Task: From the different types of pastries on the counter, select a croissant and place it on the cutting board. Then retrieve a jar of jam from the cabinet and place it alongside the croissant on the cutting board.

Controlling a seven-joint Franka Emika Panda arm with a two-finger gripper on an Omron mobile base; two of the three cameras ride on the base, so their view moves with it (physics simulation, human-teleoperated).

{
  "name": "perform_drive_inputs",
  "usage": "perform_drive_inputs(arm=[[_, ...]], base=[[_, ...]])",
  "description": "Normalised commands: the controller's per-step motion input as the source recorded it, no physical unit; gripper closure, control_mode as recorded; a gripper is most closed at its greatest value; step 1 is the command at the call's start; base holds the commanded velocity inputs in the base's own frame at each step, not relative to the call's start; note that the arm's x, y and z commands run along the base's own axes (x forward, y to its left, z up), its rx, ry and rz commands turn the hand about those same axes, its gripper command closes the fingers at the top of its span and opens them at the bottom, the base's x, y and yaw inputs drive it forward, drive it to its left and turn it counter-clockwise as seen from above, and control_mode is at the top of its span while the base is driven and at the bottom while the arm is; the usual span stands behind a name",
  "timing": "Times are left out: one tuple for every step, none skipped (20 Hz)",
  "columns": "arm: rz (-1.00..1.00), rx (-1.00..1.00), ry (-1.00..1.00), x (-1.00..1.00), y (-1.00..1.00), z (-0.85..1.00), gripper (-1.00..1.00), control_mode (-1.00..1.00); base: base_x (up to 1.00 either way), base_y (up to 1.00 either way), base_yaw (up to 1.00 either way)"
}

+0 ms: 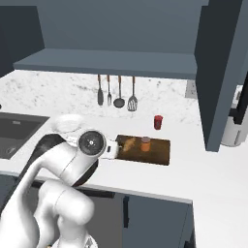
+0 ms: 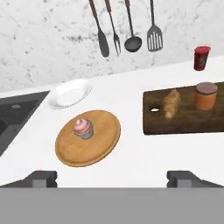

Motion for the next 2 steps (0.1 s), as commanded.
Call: perform_drive_inputs(arm=[[0.09, 0.16, 0.37, -0.89, 0.66, 0.51, -1.0, -1.0], [0.08, 0.13, 0.37, -0.81, 0.73, 0.51, -1.0, -1.0]], base=[[0.0, 0.0, 0.0], [0.0, 0.0, 0.0]])
